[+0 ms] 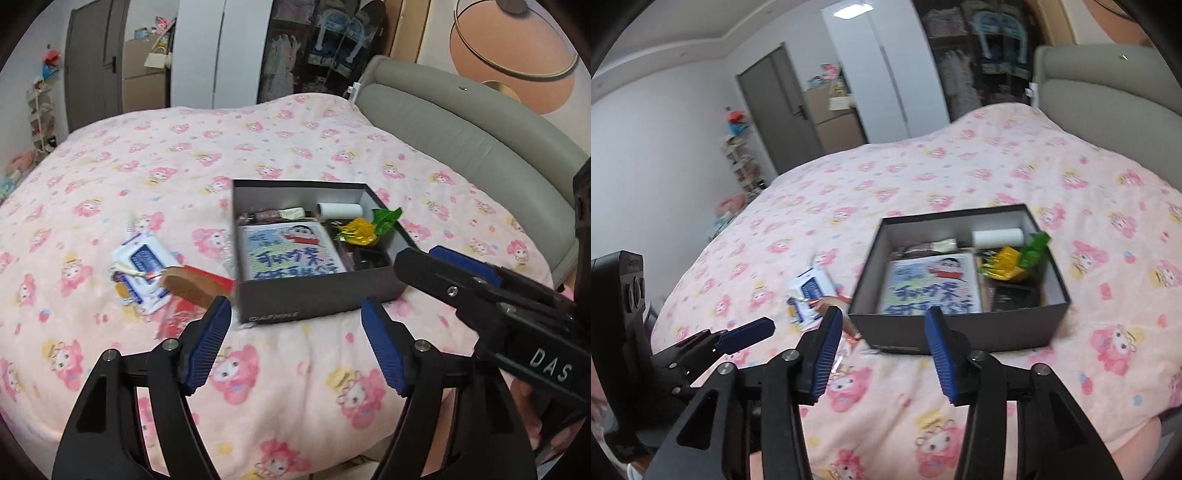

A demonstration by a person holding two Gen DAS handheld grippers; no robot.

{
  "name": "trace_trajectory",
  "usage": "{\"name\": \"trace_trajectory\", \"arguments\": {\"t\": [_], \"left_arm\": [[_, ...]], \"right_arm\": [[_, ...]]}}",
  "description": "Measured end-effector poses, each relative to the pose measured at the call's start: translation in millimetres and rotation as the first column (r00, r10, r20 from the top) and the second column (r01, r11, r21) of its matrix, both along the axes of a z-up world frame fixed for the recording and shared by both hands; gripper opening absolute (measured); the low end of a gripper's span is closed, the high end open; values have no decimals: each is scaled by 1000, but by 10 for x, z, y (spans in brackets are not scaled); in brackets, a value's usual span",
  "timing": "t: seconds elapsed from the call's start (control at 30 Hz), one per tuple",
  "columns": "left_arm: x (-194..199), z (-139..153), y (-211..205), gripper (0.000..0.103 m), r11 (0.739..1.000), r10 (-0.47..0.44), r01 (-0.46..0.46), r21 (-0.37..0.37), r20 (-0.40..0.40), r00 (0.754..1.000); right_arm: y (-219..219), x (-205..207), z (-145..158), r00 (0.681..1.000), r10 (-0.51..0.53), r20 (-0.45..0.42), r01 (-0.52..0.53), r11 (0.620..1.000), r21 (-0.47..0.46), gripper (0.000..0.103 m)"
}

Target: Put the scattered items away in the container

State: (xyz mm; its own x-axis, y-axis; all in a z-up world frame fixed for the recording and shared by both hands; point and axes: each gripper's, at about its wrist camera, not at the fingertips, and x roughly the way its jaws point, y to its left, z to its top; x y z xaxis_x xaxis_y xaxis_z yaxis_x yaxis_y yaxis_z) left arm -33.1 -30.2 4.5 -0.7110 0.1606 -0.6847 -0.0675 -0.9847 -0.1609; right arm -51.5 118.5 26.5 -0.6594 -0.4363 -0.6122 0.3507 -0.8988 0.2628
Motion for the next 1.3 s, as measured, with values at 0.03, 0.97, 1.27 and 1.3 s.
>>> {"name": "trace_trajectory", "arguments": {"t": [0.03, 0.97, 1.27, 1.3], "left_arm": [[28, 1, -26, 74, 1000, 8, -8, -10, -5, 1000], [103, -1029, -1287, 66, 942, 295, -309, 134, 118, 948], [-540, -1697, -1635, 43, 922, 299, -341, 183, 224, 928], [-606, -1758, -1654, 43, 921, 293, -338, 192, 230, 928]], "right_arm": [[-68, 22, -5, 1000, 16, -5, -16, 1000, 10, 44], [-953, -224, -996, 976, 130, 172, -152, 981, 119, 50], [-1310, -599, -1685, 930, 168, 327, -216, 970, 115, 41], [-1331, -637, -1734, 927, 165, 337, -214, 970, 113, 41]]}}
